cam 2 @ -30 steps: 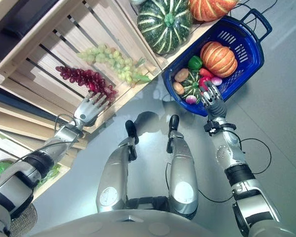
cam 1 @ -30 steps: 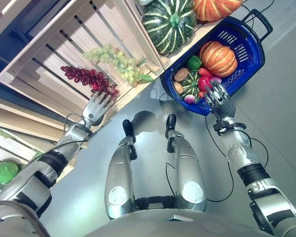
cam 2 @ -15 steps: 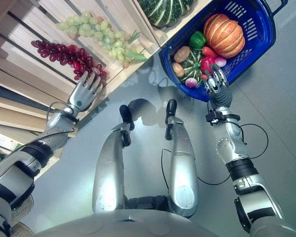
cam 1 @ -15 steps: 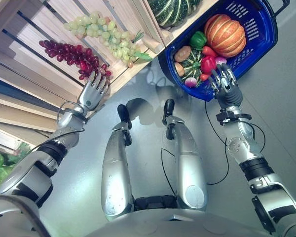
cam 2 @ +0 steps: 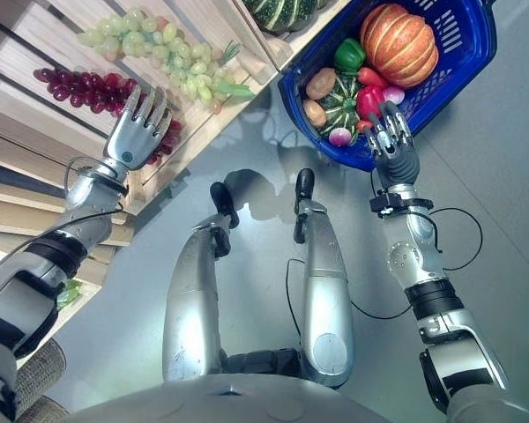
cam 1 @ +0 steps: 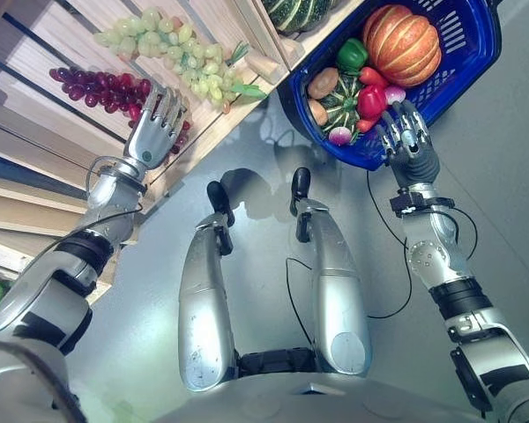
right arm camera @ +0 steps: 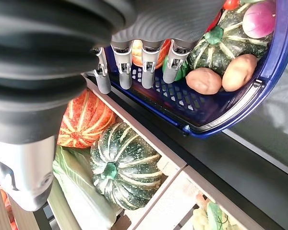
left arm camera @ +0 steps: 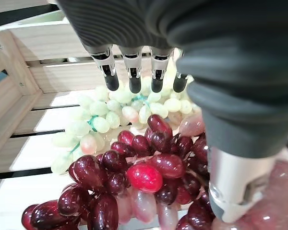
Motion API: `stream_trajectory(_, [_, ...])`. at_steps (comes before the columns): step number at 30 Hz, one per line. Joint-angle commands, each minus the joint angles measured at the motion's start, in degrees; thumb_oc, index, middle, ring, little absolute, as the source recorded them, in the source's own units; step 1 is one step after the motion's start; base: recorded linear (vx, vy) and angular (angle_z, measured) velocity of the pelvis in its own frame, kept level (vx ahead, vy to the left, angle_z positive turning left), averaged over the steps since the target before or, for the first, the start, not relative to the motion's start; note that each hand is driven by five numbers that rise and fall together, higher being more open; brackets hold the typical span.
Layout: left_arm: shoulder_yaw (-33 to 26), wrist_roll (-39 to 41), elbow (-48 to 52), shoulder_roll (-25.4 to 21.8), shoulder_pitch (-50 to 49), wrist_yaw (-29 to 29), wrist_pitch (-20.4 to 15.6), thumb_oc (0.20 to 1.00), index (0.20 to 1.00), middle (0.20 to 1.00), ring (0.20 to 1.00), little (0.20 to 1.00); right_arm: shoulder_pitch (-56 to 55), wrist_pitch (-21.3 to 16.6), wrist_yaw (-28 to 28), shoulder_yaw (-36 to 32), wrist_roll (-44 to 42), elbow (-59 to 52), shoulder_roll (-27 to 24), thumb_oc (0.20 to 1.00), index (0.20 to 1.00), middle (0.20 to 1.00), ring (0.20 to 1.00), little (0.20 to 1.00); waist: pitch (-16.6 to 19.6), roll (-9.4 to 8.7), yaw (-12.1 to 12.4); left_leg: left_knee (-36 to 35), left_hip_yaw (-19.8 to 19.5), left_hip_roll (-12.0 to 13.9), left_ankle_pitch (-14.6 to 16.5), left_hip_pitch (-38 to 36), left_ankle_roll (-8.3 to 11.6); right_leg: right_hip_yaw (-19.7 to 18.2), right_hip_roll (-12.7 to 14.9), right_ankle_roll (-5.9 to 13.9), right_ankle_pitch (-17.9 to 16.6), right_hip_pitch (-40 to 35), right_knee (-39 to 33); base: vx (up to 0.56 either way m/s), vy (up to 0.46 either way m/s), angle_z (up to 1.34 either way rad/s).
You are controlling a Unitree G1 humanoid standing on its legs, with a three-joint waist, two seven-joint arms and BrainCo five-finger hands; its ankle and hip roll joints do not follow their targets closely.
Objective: Pick up fruits and vegetables into the basket
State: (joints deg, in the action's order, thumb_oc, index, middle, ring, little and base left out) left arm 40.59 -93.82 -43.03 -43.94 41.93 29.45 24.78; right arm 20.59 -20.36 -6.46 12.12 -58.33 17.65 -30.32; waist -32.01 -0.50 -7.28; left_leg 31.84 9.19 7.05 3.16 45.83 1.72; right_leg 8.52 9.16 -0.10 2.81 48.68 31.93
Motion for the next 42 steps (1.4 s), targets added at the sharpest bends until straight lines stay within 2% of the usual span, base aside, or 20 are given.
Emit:
stream_trajectory(1, [-2.71,-3.09,-1.74,-1.05,-1.20,-1.25,2.79,1.000,1.000,1.000,1.000,1.000,-2.09,-2.05,-0.86,-1.41,0.09,-5.88,-1.67,1.000,1.000,1.000,1.000,1.000,2.22,0.30,-0.33,-1.79,-0.67,0.10,0.02,-0.09,2.28,-0.69,-1.08,3.96,1.85,-0.29,1.90,0.02,0.014,-0.04])
stream_trajectory(4, [-2.83,-4.59,-3.56,-0.91,-0.42,-5.08,3.05,1.000,1.000,1.000,1.000,1.000,-2.15,-2.34,-0.84,-1.51,-0.03,-6.64,-1.12,1.000,1.000,1.000,1.000,1.000,2.22,0.23,-0.69,-1.18,-0.61,0.25,0.12,0.93,2.27,-0.88,-1.23,3.85,1.85,0.74,2.51,0.02,0.009,-0.02])
stream_trajectory(9, [-3.01,-6.08,-6.24,-0.54,0.15,-7.80,2.07,1.000,1.000,1.000,1.000,1.000,-1.89,-2.44,-0.89,-1.69,0.38,-7.77,-0.68,1.000,1.000,1.000,1.000,1.000,2.22,0.13,-1.22,-0.19,-0.61,0.46,0.33,2.47,2.31,-1.29,-1.51,3.74,1.88,2.33,3.37,0.01,0.004,-0.01])
stream_trajectory(14, [-3.42,-5.52,-8.12,-0.53,0.02,-9.85,2.38,1.000,1.000,1.000,1.000,1.000,-1.72,-1.94,-0.96,-2.41,0.33,-9.87,-0.72,1.000,1.000,1.000,1.000,1.000,2.22,0.25,-1.63,0.58,-0.64,0.55,0.62,4.19,2.43,-1.72,-1.66,3.66,1.94,4.11,3.91,0.01,0.033,-0.09])
stream_trajectory(19, [-4.37,-3.23,-8.64,-0.48,-1.84,-10.21,4.21,1.000,1.000,1.000,1.000,1.000,-2.37,-1.84,-1.18,-3.51,0.38,-11.35,-0.94,1.000,1.000,1.000,1.000,1.000,2.22,0.58,-1.71,0.85,-0.57,0.42,0.86,5.16,2.42,-2.02,-1.72,3.59,1.99,5.29,4.18,0.00,0.047,-0.05])
stream_trajectory(20, [-4.61,-3.41,-8.77,-0.42,-2.21,-10.38,4.56,0.890,0.890,0.890,0.890,0.890,-2.56,-1.89,-1.16,-3.67,0.54,-11.52,-0.90,1.000,1.000,1.000,1.000,1.000,2.22,0.61,-1.69,0.93,-0.61,0.40,0.88,5.32,2.42,-2.05,-1.67,3.59,1.95,5.46,4.20,0.00,0.028,-0.04])
stream_trajectory(21, [-4.68,-3.47,-8.79,-0.41,-2.31,-10.51,4.67,0.821,0.821,0.821,0.821,0.821,-2.61,-1.90,-1.14,-3.71,0.60,-11.57,-0.89,1.000,1.000,1.000,1.000,1.000,2.22,0.63,-1.69,0.96,-0.63,0.39,0.89,5.38,2.42,-2.05,-1.65,3.59,1.94,5.51,4.22,-0.01,0.022,-0.04])
stream_trajectory(22, [-4.95,-3.18,-8.81,-0.39,-2.70,-10.90,5.18,0.555,0.555,0.555,0.555,0.555,-2.81,-1.90,-1.15,-3.93,0.61,-11.79,-0.91,1.000,1.000,1.000,1.000,1.000,2.22,0.64,-1.66,1.09,-0.65,0.37,0.92,5.62,2.37,-2.03,-1.59,3.56,1.93,5.66,4.24,0.00,0.000,0.00])
stream_trajectory(23, [-5.20,-3.10,-8.87,-0.31,-3.09,-10.81,5.67,0.454,0.454,0.454,0.454,0.454,-2.95,-1.99,-1.17,-4.05,0.67,-11.90,-0.86,1.000,1.000,1.000,1.000,1.000,2.22,0.67,-1.61,1.08,-0.67,0.37,0.91,5.67,2.38,-2.04,-1.56,3.54,1.92,5.71,4.21,0.00,0.000,0.00])
stream_trajectory(24, [-5.61,-2.69,-8.96,-0.27,-3.54,-10.66,6.11,0.200,0.200,0.200,0.200,0.200,-3.16,-2.08,-1.12,-4.22,0.81,-12.14,-0.83,1.000,1.000,1.000,1.000,1.000,2.22,0.70,-1.57,1.09,-0.66,0.39,0.89,5.73,2.35,-2.02,-1.49,3.55,1.90,5.75,4.20,0.00,0.000,0.00])
stream_trajectory(28, [-7.01,-0.63,-9.18,-0.49,-5.04,-10.31,7.34,0.200,0.200,0.200,0.200,0.200,-3.44,-2.09,-0.79,-4.74,1.05,-13.24,-0.93,1.000,1.000,1.000,1.000,1.000,2.22,0.69,-1.29,0.74,-0.71,0.43,0.64,5.68,2.38,-1.84,-1.35,3.51,1.67,5.61,3.77,0.00,0.000,0.00])
stream_trajectory(32, [-7.83,6.35,-8.25,-0.92,-6.03,-6.26,8.65,0.200,0.200,0.200,0.200,0.200,-4.03,-2.62,-1.38,-5.05,1.75,-14.48,-0.96,1.000,1.000,1.000,1.000,1.000,2.22,0.81,-1.06,0.01,-0.72,0.32,0.41,4.36,2.36,-1.76,-1.32,3.50,1.65,4.34,3.19,0.00,0.000,0.00])
stream_trajectory(37, [-10.72,18.17,-4.95,-2.96,-7.43,4.60,7.88,0.200,0.200,0.200,0.200,0.200,-4.81,-3.33,-1.89,-5.55,4.36,-16.99,-1.53,1.000,1.000,1.000,1.000,1.000,2.22,1.00,-0.33,-1.77,-0.22,0.09,-0.07,0.77,2.47,-0.80,-0.83,3.66,1.75,0.89,1.79,0.00,0.000,0.00])
stream_trajectory(42, [-13.75,26.59,0.21,-4.79,-9.18,14.31,4.03,0.200,0.200,0.200,0.200,0.200,-5.20,-3.61,-1.99,-5.41,8.30,-19.33,-2.78,1.000,1.000,1.000,1.000,1.000,2.22,0.96,0.60,-4.06,0.53,-0.32,-0.66,-4.16,2.83,0.59,-0.11,4.00,1.80,-4.32,-0.38,0.01,-0.012,0.05])
